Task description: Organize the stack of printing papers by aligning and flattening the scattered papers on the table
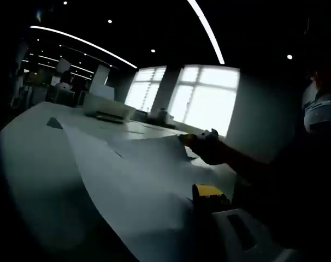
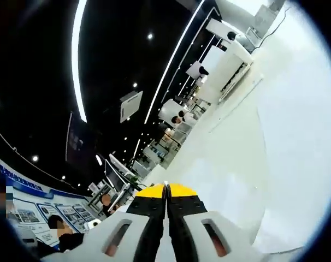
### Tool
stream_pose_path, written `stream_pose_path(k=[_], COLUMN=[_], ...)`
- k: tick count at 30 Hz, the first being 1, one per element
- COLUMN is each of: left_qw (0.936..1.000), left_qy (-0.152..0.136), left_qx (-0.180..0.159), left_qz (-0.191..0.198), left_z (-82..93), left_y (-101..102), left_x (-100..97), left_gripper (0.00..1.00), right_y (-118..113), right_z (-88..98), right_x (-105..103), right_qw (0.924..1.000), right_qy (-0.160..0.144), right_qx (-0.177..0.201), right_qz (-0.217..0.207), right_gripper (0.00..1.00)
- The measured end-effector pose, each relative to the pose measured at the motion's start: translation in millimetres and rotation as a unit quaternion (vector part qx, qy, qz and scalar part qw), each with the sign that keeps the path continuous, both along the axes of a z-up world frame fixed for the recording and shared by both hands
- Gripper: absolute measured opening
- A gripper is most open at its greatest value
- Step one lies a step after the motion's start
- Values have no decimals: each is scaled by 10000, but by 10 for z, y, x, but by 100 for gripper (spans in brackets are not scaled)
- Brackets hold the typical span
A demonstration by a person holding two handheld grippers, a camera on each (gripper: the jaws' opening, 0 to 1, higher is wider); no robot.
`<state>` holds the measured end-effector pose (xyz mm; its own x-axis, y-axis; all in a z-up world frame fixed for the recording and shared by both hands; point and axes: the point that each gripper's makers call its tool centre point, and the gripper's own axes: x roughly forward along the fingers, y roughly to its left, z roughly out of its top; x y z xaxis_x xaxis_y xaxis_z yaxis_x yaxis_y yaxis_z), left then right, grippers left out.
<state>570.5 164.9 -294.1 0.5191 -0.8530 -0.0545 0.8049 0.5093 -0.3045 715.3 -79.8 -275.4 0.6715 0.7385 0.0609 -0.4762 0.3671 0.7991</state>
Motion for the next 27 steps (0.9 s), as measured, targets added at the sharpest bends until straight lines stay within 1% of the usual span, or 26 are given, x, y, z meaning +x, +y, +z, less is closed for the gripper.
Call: stream_pose_path(k=[1,3,8,11,13,15,17,19,21,23,24,25,26,27], left_qw=[10000,10000,10000,10000,10000,10000,9999,9998,9997,9996,9996,9995,9994,9994], left_qy=[-3,-14,7,46,66,77,96,116,166,211,251,241,214,94], left_qx=[3,16,30,21,25,23,-54,-144,-195,-148,-6,121,233,309], left_qz=[-1,2,8,9,12,19,26,27,50,75,133,146,128,128], left_z=[0,-3,-11,-14,-20,-22,-8,11,15,-4,-48,-78,-101,-99], left_y=[-2,-6,-20,-29,-41,-41,-30,-17,-12,-14,-4,-6,-19,-26], left_x=[0,2,6,10,8,12,16,16,24,34,51,58,53,44], left_gripper=[26,26,27,27,28,28,29,29,29,22,16,8,7,6], right_y=[-7,17,96,210,279,325,311,184,103,116,111,108,107,117], right_z=[-6,-5,22,88,108,136,130,96,57,1,-28,-38,-41,-9], right_x=[11,1,-12,-50,-75,-95,-82,-6,8,-51,-62,-75,-85,-103], right_qw=[9999,9999,9998,9996,9994,9987,9985,9983,9984,9988,9989,9990,9990,9986], right_qy=[-10,-9,27,4,-7,2,8,47,76,68,61,-25,-161,-327], right_qx=[-44,-45,107,298,343,492,512,554,539,418,357,261,142,27], right_qz=[-105,-142,-173,-4,74,154,172,150,136,244,302,355,381,403], right_gripper=[0,0,0,0,0,0,0,0,0,0,0,0,0,0])
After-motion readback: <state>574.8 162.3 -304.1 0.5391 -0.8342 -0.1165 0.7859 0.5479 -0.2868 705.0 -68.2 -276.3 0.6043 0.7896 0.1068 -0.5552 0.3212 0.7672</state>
